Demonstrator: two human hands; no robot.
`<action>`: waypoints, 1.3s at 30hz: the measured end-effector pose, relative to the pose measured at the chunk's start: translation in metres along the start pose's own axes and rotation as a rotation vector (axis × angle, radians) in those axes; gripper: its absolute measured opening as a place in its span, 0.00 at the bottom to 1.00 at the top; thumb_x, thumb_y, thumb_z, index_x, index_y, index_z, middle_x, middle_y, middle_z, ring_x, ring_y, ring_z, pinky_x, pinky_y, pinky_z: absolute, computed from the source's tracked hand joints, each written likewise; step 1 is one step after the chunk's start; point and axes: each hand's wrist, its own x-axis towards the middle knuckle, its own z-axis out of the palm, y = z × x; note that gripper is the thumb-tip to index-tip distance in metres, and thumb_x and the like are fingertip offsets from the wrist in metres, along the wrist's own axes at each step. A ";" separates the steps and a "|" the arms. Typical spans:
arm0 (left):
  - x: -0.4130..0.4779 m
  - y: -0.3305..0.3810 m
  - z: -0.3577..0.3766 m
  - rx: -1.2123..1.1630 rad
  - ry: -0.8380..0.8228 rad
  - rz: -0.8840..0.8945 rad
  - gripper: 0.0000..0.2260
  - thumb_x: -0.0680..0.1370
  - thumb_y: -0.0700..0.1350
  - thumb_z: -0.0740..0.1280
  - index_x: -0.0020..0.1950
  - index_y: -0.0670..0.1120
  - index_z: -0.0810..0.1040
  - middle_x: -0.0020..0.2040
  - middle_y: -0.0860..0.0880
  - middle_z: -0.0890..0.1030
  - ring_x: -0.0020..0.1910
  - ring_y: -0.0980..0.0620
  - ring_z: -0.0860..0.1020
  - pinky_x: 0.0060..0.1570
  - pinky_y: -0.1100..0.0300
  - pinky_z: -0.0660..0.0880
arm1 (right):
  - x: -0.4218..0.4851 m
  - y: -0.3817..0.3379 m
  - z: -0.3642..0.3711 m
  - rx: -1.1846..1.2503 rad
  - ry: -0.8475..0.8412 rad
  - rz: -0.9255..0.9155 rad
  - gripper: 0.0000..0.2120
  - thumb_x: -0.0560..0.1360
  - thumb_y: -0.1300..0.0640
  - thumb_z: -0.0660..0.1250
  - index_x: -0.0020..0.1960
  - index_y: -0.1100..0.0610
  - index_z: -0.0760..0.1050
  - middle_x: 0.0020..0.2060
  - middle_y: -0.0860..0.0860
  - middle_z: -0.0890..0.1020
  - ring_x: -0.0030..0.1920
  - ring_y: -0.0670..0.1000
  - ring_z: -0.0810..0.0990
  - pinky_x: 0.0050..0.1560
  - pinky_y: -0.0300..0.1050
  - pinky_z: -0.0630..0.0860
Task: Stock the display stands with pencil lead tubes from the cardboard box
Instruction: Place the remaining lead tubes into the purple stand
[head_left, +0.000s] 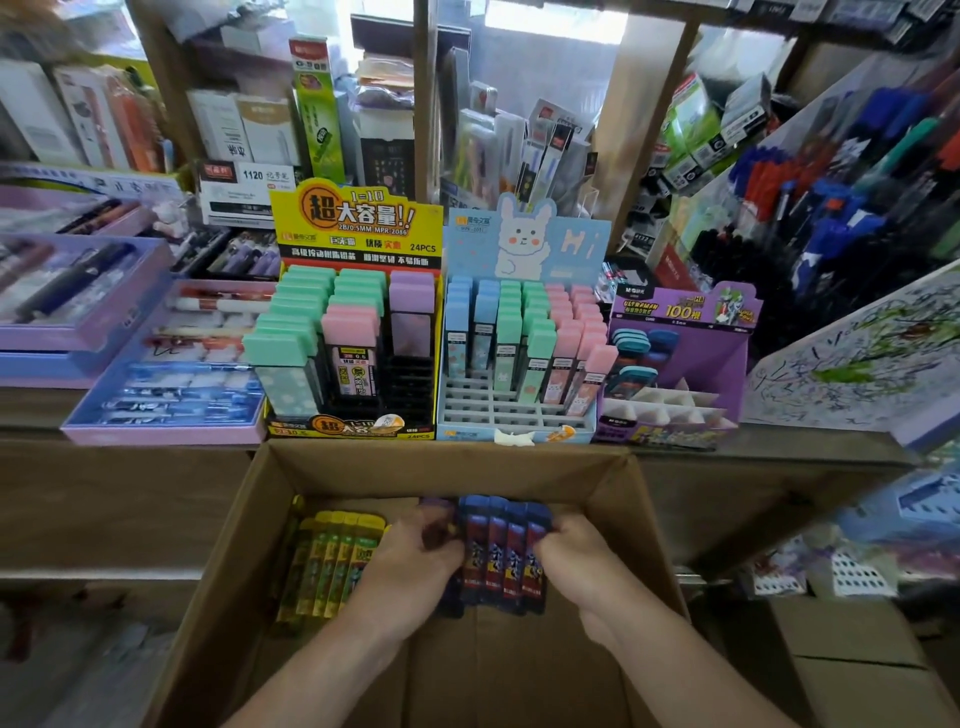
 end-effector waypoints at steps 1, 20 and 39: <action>0.000 -0.001 0.000 0.000 -0.001 -0.004 0.13 0.82 0.42 0.67 0.44 0.59 0.77 0.38 0.66 0.84 0.40 0.71 0.80 0.34 0.75 0.73 | 0.001 0.002 0.002 0.004 0.006 0.016 0.06 0.85 0.56 0.59 0.59 0.52 0.73 0.52 0.52 0.81 0.51 0.50 0.79 0.40 0.43 0.68; 0.007 -0.010 0.012 -0.169 0.004 -0.170 0.17 0.79 0.39 0.70 0.67 0.49 0.76 0.57 0.49 0.81 0.55 0.50 0.81 0.51 0.57 0.79 | 0.010 0.014 0.007 0.149 -0.038 0.051 0.09 0.83 0.62 0.63 0.60 0.51 0.70 0.53 0.54 0.82 0.52 0.52 0.82 0.56 0.49 0.80; 0.007 -0.011 0.014 -0.285 -0.046 -0.208 0.17 0.78 0.34 0.69 0.65 0.47 0.77 0.59 0.45 0.83 0.55 0.45 0.84 0.59 0.48 0.79 | 0.014 0.016 0.017 0.072 -0.040 -0.034 0.18 0.78 0.65 0.68 0.65 0.51 0.72 0.53 0.52 0.81 0.53 0.50 0.81 0.60 0.50 0.81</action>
